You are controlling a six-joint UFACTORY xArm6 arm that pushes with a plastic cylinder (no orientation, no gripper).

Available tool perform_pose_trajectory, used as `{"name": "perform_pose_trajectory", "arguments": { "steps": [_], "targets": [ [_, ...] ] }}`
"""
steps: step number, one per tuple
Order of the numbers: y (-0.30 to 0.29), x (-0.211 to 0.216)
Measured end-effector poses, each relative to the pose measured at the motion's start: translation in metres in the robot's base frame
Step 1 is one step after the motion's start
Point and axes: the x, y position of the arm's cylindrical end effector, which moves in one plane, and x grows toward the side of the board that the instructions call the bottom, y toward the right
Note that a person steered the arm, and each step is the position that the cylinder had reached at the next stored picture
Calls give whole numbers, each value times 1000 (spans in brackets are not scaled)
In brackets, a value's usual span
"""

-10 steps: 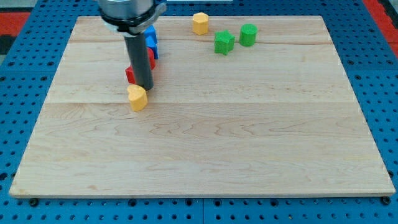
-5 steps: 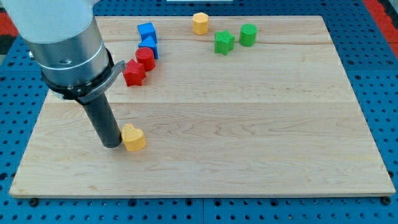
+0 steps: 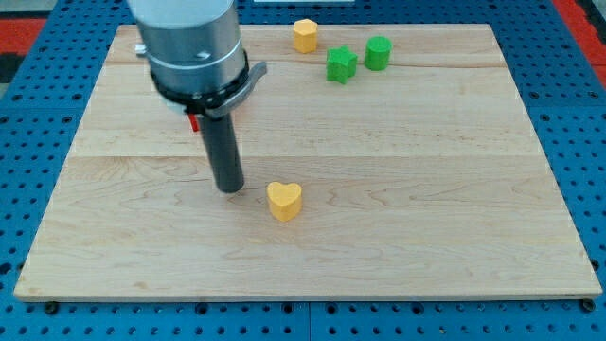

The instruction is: Slide the yellow heart to the bottom center

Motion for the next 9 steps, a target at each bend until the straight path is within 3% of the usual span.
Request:
{"name": "perform_pose_trajectory", "arguments": {
  "steps": [1, 2, 4, 6, 9],
  "targets": [
    [49, -5],
    [56, 10],
    [46, 43],
    [-20, 52],
    [18, 68]
  ]
}}
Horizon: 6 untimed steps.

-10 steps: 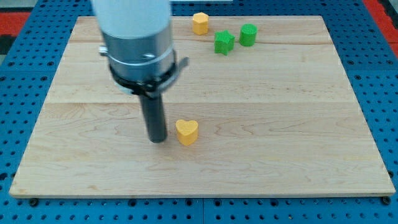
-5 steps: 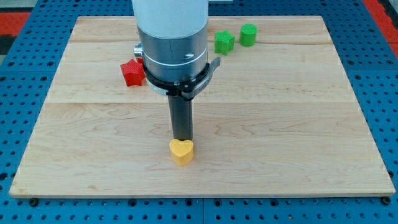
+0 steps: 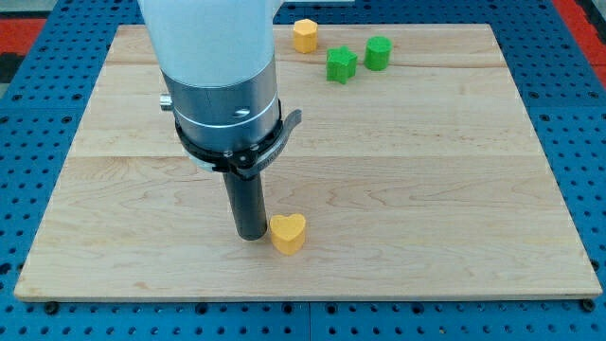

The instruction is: Slide the yellow heart to the bottom center

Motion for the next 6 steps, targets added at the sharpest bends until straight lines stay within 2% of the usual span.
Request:
{"name": "perform_pose_trajectory", "arguments": {
  "steps": [6],
  "targets": [
    [14, -3]
  ]
}}
